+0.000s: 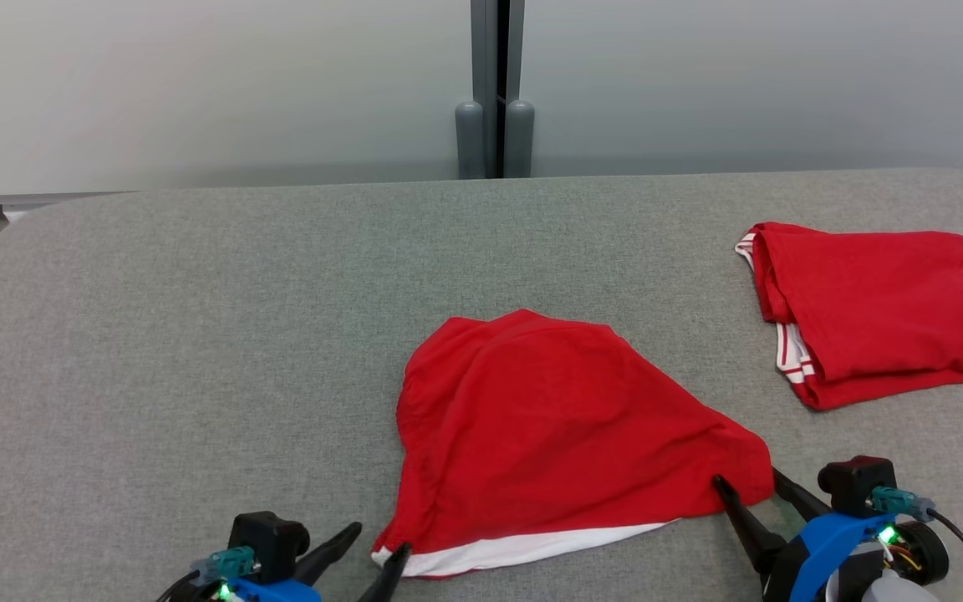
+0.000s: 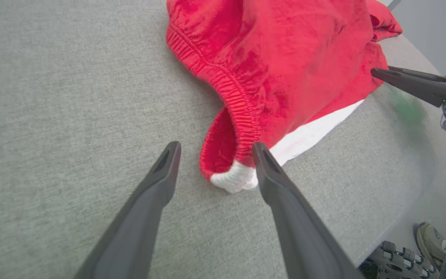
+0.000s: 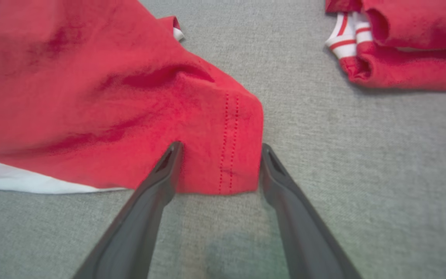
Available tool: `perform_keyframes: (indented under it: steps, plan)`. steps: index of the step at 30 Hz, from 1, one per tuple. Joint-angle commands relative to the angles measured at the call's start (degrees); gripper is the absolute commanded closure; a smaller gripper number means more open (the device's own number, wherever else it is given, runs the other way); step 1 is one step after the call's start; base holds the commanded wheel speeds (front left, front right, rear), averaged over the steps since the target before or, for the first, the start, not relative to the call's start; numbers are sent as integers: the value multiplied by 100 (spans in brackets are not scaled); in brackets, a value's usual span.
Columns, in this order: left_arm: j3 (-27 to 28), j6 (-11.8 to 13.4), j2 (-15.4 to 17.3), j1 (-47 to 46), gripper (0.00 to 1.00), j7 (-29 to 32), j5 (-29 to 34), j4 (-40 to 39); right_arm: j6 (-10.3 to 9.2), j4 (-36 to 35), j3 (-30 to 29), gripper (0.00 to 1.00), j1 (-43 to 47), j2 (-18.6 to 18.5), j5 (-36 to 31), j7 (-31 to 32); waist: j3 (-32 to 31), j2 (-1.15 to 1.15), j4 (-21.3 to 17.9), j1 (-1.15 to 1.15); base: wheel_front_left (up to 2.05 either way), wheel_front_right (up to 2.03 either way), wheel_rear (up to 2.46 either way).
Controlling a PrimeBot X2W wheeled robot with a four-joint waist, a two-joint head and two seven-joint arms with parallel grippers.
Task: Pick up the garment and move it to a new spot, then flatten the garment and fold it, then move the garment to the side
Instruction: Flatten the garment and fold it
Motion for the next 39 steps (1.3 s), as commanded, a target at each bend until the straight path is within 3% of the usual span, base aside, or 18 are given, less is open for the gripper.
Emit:
perform_keyframes:
  steps: [1,7,16,18,19,20,21,27,32,39]
  plan:
    - [-81,-9,50,-33,0,51,-78,-107,1,27,39,0,-92,-16,46,-54,2,0,11,0,0,0,0]
    - [-349,-9,193,-122,0,205,-283,-263,1,133,236,0,-210,-3,212,-120,17,0,32,0,0,0,0]
    - [-688,-9,11,-489,0,258,-401,272,1,246,572,1,-376,31,463,-51,84,0,17,0,0,0,0]
    - [-777,-9,-6,-599,19,220,-444,429,1,250,677,39,-406,45,531,-45,100,0,7,0,0,0,0]
    - [-810,-9,-19,-643,55,188,-470,497,1,248,725,60,-420,43,562,-52,103,0,-1,0,0,0,0]
    - [-851,-9,-30,-680,75,156,-489,556,1,238,762,75,-443,32,588,-86,103,0,-7,0,0,0,0]
    - [-871,-9,-34,-704,100,108,-526,601,1,225,780,98,-472,9,614,-116,98,0,-11,0,0,0,0]
    - [-881,-9,72,-686,100,-231,-670,642,1,81,687,100,-397,-178,810,-333,-5,0,4,0,0,0,0]
    - [-749,-9,271,-642,100,-557,-766,280,1,-583,486,100,-221,-370,1296,-406,-99,0,-8,0,0,0,0]
    - [-503,-7,599,-1068,100,-635,-709,-291,1,-1724,512,100,-385,-719,2199,194,-11,0,-35,0,0,0,0]
